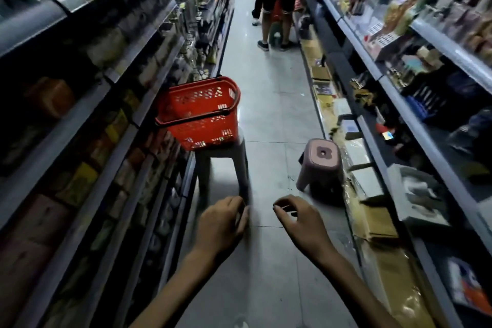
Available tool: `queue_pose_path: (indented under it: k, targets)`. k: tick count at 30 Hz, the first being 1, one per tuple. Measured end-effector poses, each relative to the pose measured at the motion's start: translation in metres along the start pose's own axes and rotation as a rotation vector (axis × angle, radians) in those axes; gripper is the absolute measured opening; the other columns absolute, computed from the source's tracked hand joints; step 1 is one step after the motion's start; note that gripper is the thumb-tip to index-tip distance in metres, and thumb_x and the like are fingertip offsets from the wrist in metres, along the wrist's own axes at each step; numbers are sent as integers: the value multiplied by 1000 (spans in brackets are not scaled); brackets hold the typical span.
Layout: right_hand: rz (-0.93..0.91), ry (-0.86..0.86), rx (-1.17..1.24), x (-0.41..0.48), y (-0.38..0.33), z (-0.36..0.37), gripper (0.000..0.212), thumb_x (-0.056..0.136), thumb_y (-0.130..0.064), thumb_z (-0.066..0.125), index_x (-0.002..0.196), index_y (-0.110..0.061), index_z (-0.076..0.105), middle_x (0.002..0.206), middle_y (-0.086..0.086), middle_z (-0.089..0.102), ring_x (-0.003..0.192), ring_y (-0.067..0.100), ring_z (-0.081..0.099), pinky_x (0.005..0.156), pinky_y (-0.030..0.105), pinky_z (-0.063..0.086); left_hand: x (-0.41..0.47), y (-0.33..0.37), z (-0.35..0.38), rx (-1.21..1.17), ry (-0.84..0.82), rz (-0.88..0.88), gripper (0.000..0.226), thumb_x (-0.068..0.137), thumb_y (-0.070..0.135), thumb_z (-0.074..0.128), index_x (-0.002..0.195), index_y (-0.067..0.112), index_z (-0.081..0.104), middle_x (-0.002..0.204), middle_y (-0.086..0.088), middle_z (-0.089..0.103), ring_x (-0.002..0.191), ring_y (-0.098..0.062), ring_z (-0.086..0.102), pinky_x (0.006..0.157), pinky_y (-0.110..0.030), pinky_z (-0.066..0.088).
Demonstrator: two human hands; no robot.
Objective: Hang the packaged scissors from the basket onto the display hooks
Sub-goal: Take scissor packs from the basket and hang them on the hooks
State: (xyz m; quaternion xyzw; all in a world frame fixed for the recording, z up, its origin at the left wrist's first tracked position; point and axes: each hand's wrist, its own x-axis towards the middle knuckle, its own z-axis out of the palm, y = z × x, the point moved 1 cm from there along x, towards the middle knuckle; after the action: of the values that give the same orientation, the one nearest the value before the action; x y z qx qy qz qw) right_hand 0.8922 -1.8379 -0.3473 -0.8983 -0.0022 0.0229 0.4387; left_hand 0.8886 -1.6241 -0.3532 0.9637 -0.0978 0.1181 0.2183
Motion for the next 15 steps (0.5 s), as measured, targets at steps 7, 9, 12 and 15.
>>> queue_pose_path:
  k: [7, 9, 12, 15]
  targets:
    - [-9, -10, 56, 92, -33, 36, 45, 106, -36, 52, 70, -16, 70, 68, -6, 69, 65, 2, 62, 63, 24, 45, 66, -62, -1, -49, 79, -66, 31, 103, 38, 44, 74, 27, 45, 70, 2, 54, 65, -23, 57, 56, -36, 40]
    - [-20, -49, 43, 127, -28, 45, 47, 105, -39, 50, 69, -18, 72, 71, -7, 69, 70, 4, 64, 69, 30, 48, 92, -76, 2, -48, 54, -80, 30, 103, 36, 40, 74, 28, 41, 69, 2, 54, 65, -24, 56, 57, -37, 39]
    - [-37, -144, 57, 184, -22, 58, 40, 103, -27, 50, 74, -24, 78, 92, -12, 71, 89, 1, 66, 80, 21, 48, 132, -101, 15, -58, -58, -142, 39, 102, 38, 31, 88, 21, 63, 85, 2, 68, 81, -24, 65, 70, -41, 49]
    - [-65, -210, 58, 243, -23, 65, 33, 104, -17, 47, 95, -23, 78, 105, -11, 69, 99, 0, 63, 83, 11, 44, 176, -123, 27, -89, -96, -186, 51, 98, 40, 29, 117, 19, 71, 112, 1, 74, 104, -22, 67, 89, -43, 53]
